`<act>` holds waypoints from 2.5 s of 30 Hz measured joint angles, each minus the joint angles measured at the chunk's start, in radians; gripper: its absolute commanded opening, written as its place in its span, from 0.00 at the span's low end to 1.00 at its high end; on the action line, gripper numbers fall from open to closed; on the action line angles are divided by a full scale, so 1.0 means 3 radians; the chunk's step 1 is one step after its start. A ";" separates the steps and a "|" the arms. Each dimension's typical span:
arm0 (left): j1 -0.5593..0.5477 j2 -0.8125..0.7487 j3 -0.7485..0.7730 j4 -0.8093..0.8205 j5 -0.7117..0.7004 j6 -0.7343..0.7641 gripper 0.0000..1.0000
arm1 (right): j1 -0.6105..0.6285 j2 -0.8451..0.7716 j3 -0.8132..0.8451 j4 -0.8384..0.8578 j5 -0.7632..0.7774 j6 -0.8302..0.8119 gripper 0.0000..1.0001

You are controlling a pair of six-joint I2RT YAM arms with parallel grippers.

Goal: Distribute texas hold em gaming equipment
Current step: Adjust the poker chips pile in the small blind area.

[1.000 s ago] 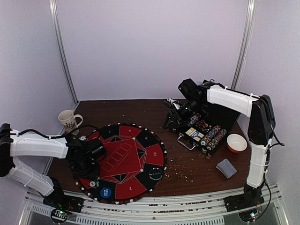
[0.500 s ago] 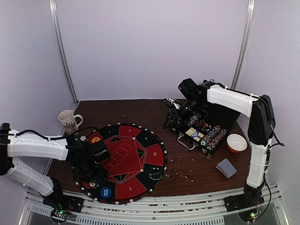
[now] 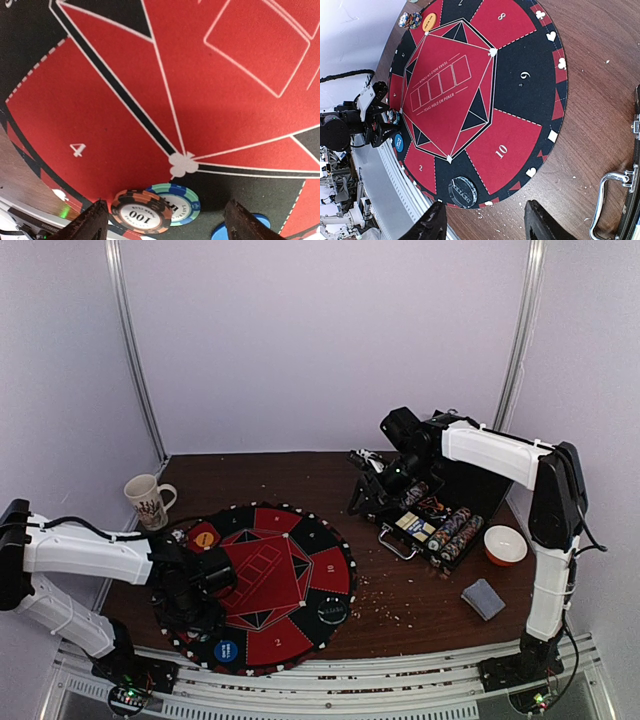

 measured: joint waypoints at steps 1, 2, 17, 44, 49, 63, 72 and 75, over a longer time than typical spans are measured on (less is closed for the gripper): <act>0.0000 0.0000 0.0006 0.0000 -0.0020 0.0004 0.83 | 0.0000 0.0001 0.0000 0.0000 0.0000 0.0000 0.55; 0.0000 0.0000 0.0023 -0.0010 -0.0045 0.0015 0.83 | 0.0000 0.0001 0.0000 0.0000 0.0000 0.0000 0.55; 0.0206 -0.0373 -0.0322 0.0042 0.0055 -0.0055 0.98 | 0.0000 0.0006 0.0000 -0.0009 -0.0003 -0.0004 0.55; 0.0140 -0.0131 -0.0202 0.0219 0.0188 0.0090 0.33 | 0.0000 0.0006 0.0000 -0.0014 -0.0001 -0.0060 0.55; 0.0118 -0.0071 -0.0160 0.0192 0.0177 0.0094 0.24 | 0.0000 0.0006 0.0000 -0.0019 -0.0001 -0.0061 0.55; 0.0086 0.0048 -0.0056 0.0146 0.0149 0.0189 0.61 | -0.0018 0.0006 0.0001 -0.0022 0.0043 -0.0061 0.56; 0.0052 0.0127 0.0034 0.0229 0.0158 0.0237 0.74 | -0.0263 -0.0009 0.0055 -0.0150 0.0601 -0.0086 0.62; 0.0051 0.0128 0.0160 0.0205 0.0074 0.0280 0.77 | -0.0348 -0.0024 0.0099 -0.0202 0.1081 -0.0116 0.62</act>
